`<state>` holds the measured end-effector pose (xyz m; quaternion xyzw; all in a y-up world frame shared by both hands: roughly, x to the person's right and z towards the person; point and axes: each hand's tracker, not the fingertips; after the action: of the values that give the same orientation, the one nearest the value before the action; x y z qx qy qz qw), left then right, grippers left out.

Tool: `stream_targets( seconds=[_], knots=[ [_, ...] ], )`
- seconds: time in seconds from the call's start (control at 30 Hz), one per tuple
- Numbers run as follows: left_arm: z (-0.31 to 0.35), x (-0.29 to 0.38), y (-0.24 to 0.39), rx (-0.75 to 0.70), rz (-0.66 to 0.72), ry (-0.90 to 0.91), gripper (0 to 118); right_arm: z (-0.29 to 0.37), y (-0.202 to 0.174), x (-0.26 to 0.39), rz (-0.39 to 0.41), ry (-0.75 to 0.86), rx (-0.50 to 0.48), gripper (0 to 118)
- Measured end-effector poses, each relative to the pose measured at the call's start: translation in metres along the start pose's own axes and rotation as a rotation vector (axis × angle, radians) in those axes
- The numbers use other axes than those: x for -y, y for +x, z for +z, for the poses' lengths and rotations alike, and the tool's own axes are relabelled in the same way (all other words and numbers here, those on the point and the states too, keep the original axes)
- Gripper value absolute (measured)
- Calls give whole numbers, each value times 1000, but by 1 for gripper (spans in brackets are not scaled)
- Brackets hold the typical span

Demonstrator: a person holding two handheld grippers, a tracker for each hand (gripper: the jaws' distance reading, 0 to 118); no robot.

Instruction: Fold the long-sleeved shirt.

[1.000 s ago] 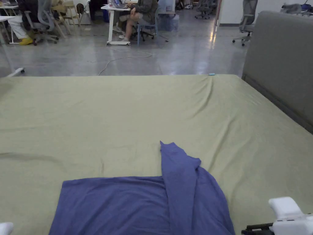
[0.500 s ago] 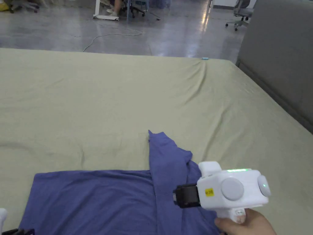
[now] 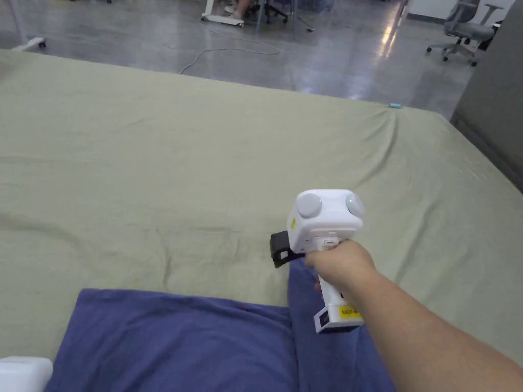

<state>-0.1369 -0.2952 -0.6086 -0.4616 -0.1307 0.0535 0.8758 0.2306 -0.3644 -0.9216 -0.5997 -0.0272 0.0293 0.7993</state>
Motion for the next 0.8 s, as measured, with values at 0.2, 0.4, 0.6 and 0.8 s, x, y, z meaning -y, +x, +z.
stream_targets(
  seconds=[0.2, 0.4, 0.6, 0.8],
  knots=[
    [-7, -1, -10, -3, 11, -18, 0, -9, 15, 9, -17, -50, -13, 0],
    [7, -5, 3, 25, 32, 11, 0, 77, 38, 21, 46, 137, -104, 0],
    [28, -11, 14, 41, 35, 65, 0, 211, 65, 96, 118, 350, -167, 0],
    [41, -3, 21, 49, 42, 83, 0, 271, 81, 232, 187, 372, -140, 0]
  ],
)
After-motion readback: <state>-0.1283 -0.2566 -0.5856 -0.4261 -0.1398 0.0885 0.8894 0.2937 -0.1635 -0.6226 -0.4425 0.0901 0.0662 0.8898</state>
